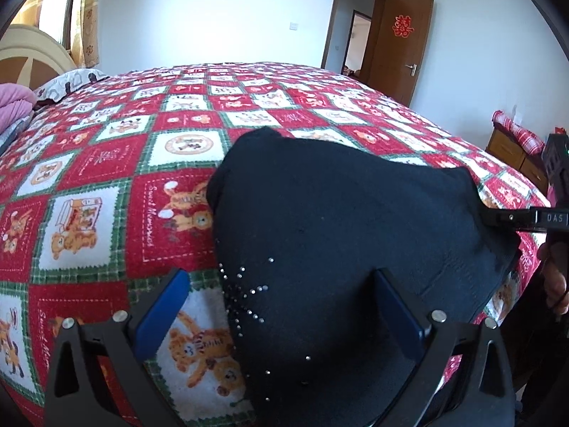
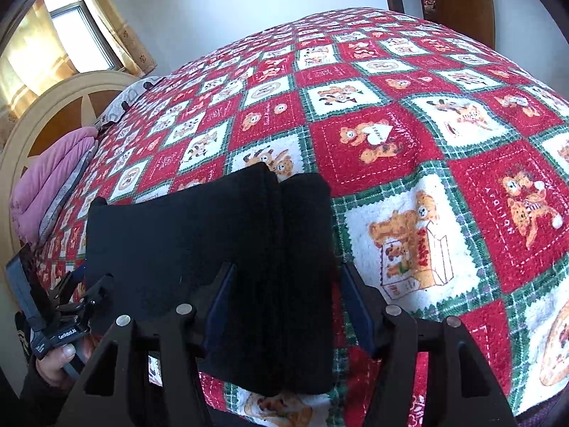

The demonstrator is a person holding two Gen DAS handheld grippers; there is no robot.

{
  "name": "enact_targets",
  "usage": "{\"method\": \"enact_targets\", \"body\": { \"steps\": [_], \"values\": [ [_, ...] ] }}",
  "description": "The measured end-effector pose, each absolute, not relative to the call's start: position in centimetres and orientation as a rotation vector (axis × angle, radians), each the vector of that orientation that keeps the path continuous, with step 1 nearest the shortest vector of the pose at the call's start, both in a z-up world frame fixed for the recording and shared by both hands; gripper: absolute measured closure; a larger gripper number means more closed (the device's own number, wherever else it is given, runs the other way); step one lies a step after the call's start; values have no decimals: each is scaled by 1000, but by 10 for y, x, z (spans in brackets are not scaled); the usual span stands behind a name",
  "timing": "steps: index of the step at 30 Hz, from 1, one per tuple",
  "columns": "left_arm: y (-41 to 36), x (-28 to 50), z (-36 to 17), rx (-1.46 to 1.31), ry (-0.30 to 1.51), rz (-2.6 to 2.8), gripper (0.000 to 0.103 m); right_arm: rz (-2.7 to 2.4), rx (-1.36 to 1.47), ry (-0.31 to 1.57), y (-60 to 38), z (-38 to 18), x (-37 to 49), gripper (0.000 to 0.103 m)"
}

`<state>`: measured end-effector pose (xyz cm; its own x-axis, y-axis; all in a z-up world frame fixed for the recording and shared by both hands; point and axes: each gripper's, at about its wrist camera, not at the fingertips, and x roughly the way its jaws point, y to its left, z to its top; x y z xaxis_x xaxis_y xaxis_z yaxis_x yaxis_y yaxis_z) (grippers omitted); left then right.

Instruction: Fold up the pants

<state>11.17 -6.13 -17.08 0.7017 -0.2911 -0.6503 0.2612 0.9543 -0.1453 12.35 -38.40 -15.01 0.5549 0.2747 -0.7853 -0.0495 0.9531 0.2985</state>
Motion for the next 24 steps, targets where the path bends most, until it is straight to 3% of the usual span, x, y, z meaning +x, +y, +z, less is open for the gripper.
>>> {"method": "enact_targets", "body": {
  "steps": [20,24],
  "values": [
    [-51,110,-162,-23,712,-267,0,215,186,802,-357,-106,137,42],
    [-50,111,-164,-36,719,-276,0,273,104,902,-322,-126,156,42]
  ]
}}
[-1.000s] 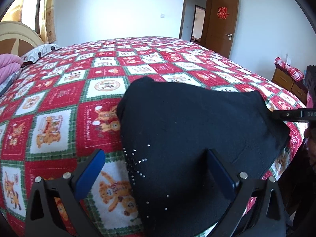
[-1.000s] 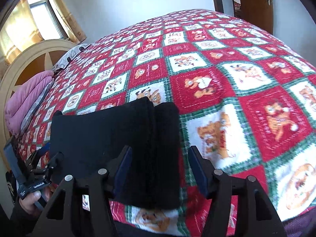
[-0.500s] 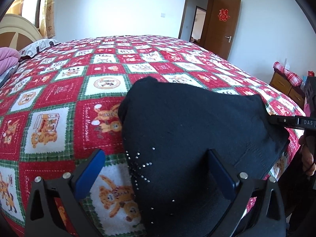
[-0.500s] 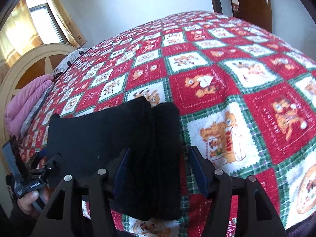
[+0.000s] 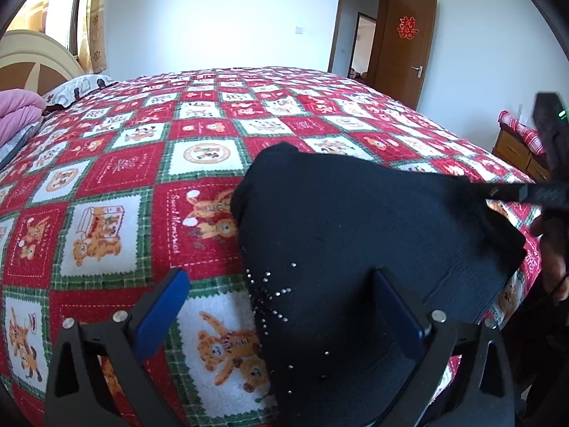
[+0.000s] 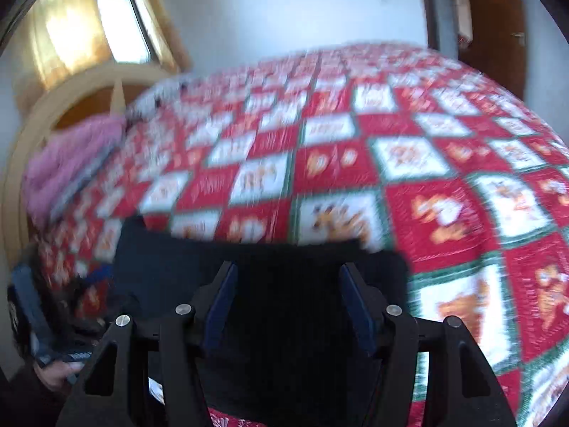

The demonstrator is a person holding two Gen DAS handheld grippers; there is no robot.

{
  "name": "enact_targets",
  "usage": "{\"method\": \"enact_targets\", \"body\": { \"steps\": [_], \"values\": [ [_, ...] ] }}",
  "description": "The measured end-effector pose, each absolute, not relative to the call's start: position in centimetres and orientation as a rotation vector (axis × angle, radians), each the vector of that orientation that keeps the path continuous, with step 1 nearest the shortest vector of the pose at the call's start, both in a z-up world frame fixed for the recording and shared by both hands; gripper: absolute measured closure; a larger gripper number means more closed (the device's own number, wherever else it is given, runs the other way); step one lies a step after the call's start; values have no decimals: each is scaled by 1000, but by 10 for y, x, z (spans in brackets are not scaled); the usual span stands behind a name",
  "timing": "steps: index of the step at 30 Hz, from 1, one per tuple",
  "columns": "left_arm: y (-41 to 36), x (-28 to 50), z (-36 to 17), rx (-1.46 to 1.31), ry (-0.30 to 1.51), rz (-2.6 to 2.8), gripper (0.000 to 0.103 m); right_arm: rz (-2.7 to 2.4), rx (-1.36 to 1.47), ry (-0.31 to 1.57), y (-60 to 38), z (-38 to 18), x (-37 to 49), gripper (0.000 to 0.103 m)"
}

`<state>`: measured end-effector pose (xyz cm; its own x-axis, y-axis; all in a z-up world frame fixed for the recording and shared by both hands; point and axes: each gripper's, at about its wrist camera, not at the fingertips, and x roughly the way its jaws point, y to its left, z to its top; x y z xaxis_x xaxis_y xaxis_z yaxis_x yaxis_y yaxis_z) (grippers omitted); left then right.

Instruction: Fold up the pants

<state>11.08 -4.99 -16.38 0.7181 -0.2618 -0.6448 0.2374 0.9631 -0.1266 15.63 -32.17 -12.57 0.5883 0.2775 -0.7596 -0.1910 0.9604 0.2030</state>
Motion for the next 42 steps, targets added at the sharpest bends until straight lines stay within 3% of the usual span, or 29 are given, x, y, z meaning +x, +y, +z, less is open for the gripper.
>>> {"method": "enact_targets", "body": {
  "steps": [5,14,25,26,28,30,34,39,42],
  "values": [
    [-49,109,-164,-42,731,-276,0,233,-44,936,-305,-136,161,42],
    [-42,88,-165,-27,726,-276,0,423,-13,879,-258,-83,170,42],
    [-37,86,-178,-40,737,-303,0,716,32,1154,-152,-121,235,43],
    [-38,86,-179,-37,735,-303,0,733,34,1183,-148,-126,236,46],
    [-38,85,-180,-31,731,-303,0,756,20,1198,-142,-129,234,83],
    [-38,85,-179,-28,729,-303,0,770,25,1169,-137,-122,230,90],
    [-37,83,-181,-30,726,-305,0,772,28,1105,-131,-112,224,93],
    [-36,82,-181,-29,727,-307,0,641,15,1155,-137,-151,246,90],
    [-37,81,-180,-23,727,-305,0,606,14,1135,-151,-143,242,46]
  ]
}}
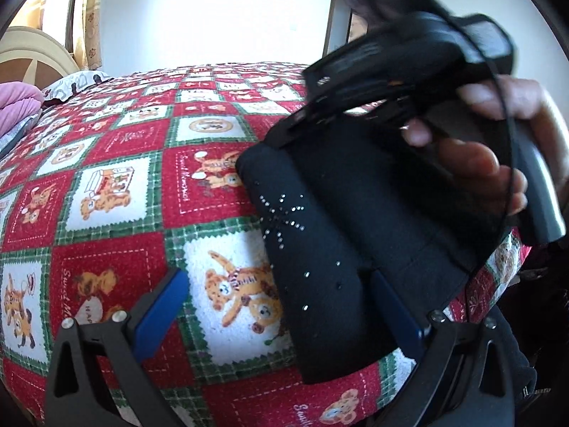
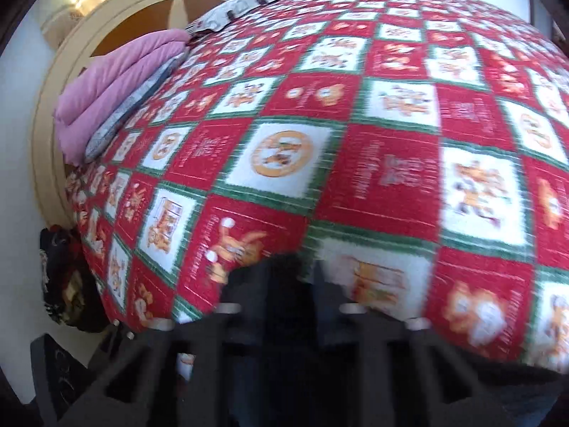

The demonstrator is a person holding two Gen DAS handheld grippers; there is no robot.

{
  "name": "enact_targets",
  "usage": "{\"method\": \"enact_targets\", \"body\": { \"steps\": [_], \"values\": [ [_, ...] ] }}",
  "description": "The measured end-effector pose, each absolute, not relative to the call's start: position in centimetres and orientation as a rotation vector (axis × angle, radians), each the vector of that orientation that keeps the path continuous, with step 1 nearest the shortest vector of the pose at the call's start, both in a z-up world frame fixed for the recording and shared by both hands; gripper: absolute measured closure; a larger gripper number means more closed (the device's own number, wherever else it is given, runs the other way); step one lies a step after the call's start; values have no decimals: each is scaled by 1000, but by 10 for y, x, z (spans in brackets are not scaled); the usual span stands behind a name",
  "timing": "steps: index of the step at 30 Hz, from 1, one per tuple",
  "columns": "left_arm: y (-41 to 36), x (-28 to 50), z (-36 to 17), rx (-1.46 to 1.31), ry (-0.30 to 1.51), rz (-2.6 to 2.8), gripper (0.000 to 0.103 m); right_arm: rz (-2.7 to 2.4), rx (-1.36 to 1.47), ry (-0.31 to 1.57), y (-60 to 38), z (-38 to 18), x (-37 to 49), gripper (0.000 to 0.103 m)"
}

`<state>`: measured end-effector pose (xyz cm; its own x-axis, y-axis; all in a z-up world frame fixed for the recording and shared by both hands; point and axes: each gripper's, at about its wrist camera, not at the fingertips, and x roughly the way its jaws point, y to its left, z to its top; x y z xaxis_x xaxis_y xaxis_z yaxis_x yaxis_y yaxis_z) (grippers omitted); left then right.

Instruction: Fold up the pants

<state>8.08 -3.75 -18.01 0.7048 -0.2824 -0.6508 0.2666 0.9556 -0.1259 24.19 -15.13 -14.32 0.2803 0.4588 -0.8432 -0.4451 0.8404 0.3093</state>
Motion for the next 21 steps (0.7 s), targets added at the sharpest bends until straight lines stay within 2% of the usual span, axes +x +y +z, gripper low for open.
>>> {"method": "enact_targets", "body": {
  "steps": [1,7,10,12,18,21],
  "values": [
    [-38,81,-180,-24,726,-305,0,583,-8,1116,-157,-138,238,39],
    [-38,84,-178,-18,728,-299,0,514,-78,982,-211,-113,193,38],
    [-39,85,-179,-17,731,-298,0,467,-114,940,-233,-117,177,29],
    [-40,86,-180,-11,734,-292,0,418,-174,900,-244,-124,170,29],
    [-39,88,-176,-3,736,-268,0,371,126,761,-294,-102,181,28],
    [-31,85,-158,18,649,-192,0,358,180,766,-304,-92,185,28]
  ]
}}
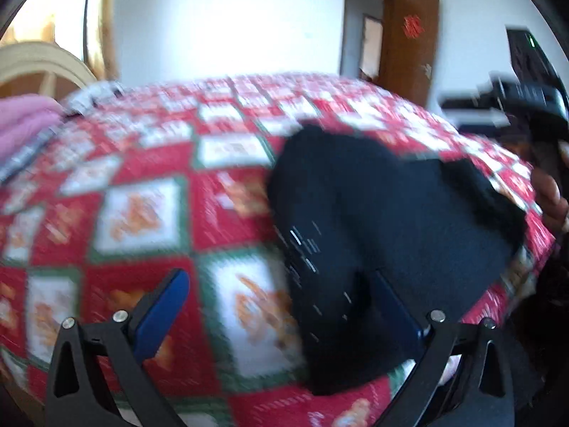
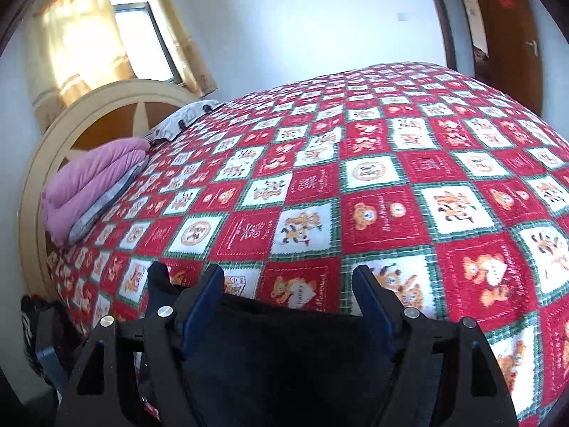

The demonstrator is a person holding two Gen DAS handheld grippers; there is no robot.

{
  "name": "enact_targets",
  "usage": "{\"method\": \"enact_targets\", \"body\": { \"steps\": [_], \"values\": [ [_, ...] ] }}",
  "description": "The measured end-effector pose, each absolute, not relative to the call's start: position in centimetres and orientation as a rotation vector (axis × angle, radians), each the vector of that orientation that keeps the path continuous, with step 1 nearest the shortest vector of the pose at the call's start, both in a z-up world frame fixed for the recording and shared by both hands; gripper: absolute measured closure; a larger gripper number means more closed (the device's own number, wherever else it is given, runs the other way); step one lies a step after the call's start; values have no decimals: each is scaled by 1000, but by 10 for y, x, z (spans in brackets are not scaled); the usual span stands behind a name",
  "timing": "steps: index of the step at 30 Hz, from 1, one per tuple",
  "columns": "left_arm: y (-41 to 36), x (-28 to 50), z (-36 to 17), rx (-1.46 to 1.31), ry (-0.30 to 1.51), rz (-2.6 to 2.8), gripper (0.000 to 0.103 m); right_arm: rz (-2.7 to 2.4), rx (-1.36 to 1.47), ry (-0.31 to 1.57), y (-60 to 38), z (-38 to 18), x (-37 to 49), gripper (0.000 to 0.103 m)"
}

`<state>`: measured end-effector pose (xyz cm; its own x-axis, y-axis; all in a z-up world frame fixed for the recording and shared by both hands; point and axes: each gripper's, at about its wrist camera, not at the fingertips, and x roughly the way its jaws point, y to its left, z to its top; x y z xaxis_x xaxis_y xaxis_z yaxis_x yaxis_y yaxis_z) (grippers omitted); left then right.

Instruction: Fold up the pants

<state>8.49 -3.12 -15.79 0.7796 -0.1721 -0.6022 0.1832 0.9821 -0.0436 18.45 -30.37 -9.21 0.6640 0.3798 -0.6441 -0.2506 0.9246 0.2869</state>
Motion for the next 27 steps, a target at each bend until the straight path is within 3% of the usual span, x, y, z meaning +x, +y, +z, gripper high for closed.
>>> {"method": "enact_targets", "body": {
  "steps": [5,11,13,16,18,20,24,25,27],
  "values": [
    [-24,112,-149,-39,672,-205,0,246,7,847,-309,-99,168,28],
    [-35,128,-173,-56,759,-187,0,93,55,944,-367,-130,148,28],
    [-36,122,-172,-47,746,-195,0,144,193,984,-388,-147,146,28],
    [-36,118,-170,-79,753,-216,4,175,251,948,-396,-151,138,31],
    [-38,115,-168,-96,753,-233,12,213,246,950,-387,-152,135,43],
    [-41,113,-167,-109,748,-260,18,247,247,960,-378,-154,131,44],
    [-45,116,-168,-134,759,-290,21,233,245,958,-375,-159,128,46],
    [-43,116,-167,-149,759,-303,25,241,271,958,-379,-160,129,54],
    [-43,115,-166,-168,758,-340,67,287,314,948,-383,-160,125,69]
  ]
}}
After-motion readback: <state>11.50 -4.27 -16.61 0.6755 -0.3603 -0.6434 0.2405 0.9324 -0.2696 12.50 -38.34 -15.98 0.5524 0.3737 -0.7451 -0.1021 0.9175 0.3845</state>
